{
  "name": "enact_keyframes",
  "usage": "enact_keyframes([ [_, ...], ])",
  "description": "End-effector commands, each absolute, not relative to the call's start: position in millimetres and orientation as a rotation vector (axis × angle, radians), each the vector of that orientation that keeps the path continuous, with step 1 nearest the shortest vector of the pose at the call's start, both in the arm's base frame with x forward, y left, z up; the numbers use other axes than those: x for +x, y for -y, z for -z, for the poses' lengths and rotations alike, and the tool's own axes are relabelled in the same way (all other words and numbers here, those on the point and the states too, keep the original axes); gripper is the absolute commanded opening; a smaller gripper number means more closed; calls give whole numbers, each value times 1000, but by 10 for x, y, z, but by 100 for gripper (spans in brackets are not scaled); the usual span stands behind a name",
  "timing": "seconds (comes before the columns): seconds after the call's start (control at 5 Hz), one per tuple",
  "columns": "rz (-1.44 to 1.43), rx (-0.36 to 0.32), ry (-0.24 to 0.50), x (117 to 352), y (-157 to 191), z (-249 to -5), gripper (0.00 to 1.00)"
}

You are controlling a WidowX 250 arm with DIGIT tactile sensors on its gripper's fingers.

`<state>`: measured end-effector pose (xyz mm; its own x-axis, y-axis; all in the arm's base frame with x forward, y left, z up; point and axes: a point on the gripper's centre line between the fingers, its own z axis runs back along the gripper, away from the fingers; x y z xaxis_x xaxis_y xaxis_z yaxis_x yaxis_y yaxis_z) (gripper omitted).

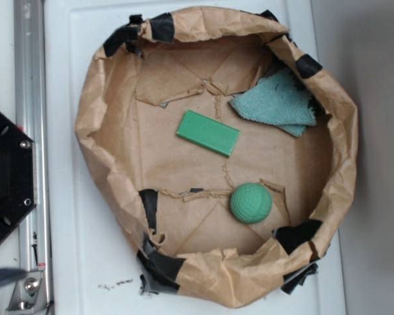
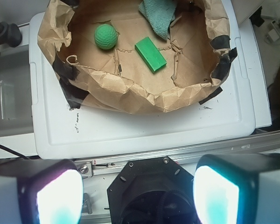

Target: Grab the green ball.

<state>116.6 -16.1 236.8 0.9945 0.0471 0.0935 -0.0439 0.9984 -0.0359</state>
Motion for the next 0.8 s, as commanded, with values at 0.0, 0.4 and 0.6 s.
enact_keyframes([
  [0.0,-46,-34,94,1166,161,-2368,100],
  [0.4,-141,-138,130,1663,157,-1889,100],
  [0.6,-248,-210,173,1973,147,-1733,100],
])
